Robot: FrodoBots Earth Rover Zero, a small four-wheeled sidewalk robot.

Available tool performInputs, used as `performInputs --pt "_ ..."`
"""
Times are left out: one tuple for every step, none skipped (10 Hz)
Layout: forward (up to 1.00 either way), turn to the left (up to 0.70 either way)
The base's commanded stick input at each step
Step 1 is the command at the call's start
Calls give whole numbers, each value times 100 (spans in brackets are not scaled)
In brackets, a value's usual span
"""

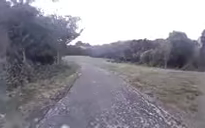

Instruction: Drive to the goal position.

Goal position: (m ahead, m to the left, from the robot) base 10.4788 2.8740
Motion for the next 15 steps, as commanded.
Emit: performInputs --pt "70 0" --pt "70 0" --pt "70 0" --pt "70 3" --pt "70 8" --pt "70 2" --pt "70 1" --pt "70 0" --pt "70 7" --pt "70 6" --pt "70 4" --pt "70 1" --pt "70 0" --pt "70 0" --pt "70 0"
